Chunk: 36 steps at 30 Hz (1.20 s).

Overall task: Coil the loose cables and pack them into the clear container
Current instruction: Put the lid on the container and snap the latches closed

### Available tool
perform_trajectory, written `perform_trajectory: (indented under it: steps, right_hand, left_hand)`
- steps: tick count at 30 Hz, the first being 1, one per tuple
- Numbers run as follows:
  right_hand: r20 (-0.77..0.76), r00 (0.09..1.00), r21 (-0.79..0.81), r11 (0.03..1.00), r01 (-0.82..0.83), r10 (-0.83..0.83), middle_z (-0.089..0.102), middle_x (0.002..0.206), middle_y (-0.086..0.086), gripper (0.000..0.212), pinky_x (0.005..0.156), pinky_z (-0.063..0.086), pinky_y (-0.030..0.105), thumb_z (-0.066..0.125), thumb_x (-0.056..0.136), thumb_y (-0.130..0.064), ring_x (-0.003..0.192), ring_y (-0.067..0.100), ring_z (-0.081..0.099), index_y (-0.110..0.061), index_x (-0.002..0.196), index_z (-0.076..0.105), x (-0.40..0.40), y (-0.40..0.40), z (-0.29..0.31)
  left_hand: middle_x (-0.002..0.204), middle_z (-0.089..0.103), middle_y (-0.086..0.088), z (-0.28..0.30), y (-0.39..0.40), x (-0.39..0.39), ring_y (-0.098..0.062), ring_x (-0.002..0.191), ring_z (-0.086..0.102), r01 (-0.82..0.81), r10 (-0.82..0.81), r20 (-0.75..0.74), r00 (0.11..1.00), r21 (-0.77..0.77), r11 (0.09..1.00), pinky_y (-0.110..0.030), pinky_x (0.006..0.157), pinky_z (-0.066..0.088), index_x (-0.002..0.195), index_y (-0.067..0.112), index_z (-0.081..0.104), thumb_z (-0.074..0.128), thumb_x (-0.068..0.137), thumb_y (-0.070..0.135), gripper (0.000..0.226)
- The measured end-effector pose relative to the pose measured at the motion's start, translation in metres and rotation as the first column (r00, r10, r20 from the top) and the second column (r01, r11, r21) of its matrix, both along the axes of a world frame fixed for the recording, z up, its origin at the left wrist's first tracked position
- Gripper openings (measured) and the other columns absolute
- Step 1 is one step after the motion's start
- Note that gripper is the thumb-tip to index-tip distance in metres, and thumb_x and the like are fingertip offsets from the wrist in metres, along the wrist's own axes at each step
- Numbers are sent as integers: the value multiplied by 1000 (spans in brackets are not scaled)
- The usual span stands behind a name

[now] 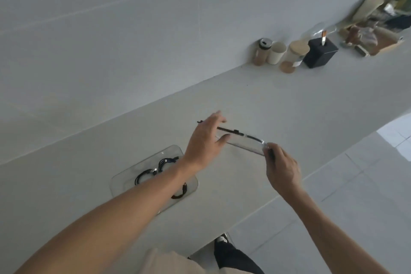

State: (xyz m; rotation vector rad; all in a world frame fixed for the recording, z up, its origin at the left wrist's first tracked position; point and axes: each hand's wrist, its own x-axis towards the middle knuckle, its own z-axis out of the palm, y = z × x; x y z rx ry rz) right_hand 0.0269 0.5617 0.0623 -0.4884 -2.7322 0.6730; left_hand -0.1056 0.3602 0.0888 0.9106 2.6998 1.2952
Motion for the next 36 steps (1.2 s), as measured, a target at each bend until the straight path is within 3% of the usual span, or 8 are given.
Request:
perform_trajectory:
  steps: [4,7,10,15,19,26,32,36]
  right_hand:
    - [-48,991,-218,967,-135,128,72,82,3,22,63,53,39,47,102,-26,72,33,67,-10,100,62,-40,-19,41]
    - [-156,975,-450,867,-212,157,73,81,-6,23,68,53,21,44,105,-16,73,12,70,-10,93,62,-60,-50,64]
    - [-196,965,-660,705,-259,172,74,81,4,26,64,59,30,46,109,-21,71,21,72,-15,90,63,-80,-86,76]
    - [45,980,-836,545,-69,193,67,75,12,23,53,59,37,47,108,-21,58,23,69,-3,106,63,-109,-131,53]
    - [298,921,-729,682,50,252,66,73,12,31,49,56,34,52,105,-28,51,22,67,-2,93,65,-108,-161,10]
    - [459,836,-186,953,-240,300,61,77,8,39,64,40,37,52,103,-38,75,31,57,-8,80,60,-100,-181,-44]
    - [435,871,-294,950,-101,227,55,73,4,40,60,35,36,55,100,-40,69,28,51,-13,70,50,-97,-177,-55]
    - [485,845,-417,909,-2,224,42,58,1,45,55,29,31,60,95,-37,55,21,38,-16,61,39,-103,-174,-48]
  left_hand:
    - [158,35,-1,24,-46,-20,-12,146,31,-336,312,249,917,60,940,-25,117,27,153,14,30,82,81,41,92]
    - [153,39,6,36,-98,-29,-8,138,39,-481,411,447,795,51,875,-28,113,32,155,20,27,85,73,53,105]
    - [114,69,0,46,-152,-27,-15,100,67,-584,416,619,666,87,807,-30,87,51,131,18,55,84,76,48,68]
    - [91,77,-12,38,-242,13,-32,93,75,-743,456,708,539,144,654,-40,88,57,105,11,73,77,84,10,21]
    - [91,78,0,-5,-280,59,-16,85,73,-774,597,664,450,-44,632,-40,87,61,97,21,79,78,82,7,21]
    - [86,76,0,-74,-284,112,-11,77,67,-868,717,652,248,-179,464,-29,79,54,101,8,80,79,81,10,19]
    - [67,68,11,-81,-271,107,2,60,57,-869,780,539,318,-163,467,-14,60,39,77,21,72,68,87,16,12]
    - [85,74,5,-83,-264,98,-10,78,66,-860,801,479,358,-165,483,-22,70,45,90,16,75,62,92,11,14]
